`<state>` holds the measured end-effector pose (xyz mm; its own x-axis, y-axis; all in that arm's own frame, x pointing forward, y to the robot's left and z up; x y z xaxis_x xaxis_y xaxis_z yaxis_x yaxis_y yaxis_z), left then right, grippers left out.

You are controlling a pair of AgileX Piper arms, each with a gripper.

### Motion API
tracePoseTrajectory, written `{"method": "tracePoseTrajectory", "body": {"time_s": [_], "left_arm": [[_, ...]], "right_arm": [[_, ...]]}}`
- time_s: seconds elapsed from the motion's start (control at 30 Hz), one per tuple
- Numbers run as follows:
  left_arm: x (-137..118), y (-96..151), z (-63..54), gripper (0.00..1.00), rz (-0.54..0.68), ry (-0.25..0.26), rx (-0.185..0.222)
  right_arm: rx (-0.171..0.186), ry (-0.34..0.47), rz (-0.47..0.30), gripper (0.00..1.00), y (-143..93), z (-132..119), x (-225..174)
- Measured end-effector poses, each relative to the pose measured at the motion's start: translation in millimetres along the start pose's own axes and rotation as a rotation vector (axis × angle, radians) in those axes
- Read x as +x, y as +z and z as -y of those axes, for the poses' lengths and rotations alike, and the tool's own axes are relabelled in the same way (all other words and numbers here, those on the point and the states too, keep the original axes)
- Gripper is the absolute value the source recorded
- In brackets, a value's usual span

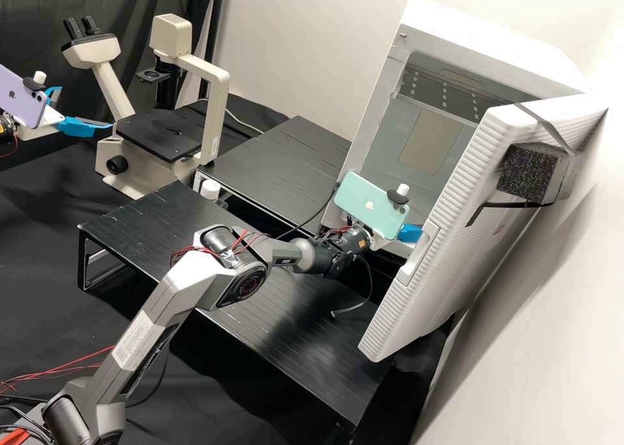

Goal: Return the petri dish to the incubator.

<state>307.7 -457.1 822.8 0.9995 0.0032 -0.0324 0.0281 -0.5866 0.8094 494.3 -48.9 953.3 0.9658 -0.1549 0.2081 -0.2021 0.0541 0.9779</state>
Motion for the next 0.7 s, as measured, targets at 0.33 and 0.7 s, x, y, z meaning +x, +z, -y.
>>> {"method": "tracePoseTrajectory", "body": {"time_s": [0.33,0.7], "left_arm": [[0.0,0.0,0.0,1.00,0.000,0.000,0.000],[0.0,0.0,0.0,1.00,0.000,0.000,0.000]], "right_arm": [[0.001,0.024,-0.022,1.00,-5.5,-7.4,-25.7],[0.051,0.076,-0.062,1.00,-4.5,-23.4,-57.2]]}}
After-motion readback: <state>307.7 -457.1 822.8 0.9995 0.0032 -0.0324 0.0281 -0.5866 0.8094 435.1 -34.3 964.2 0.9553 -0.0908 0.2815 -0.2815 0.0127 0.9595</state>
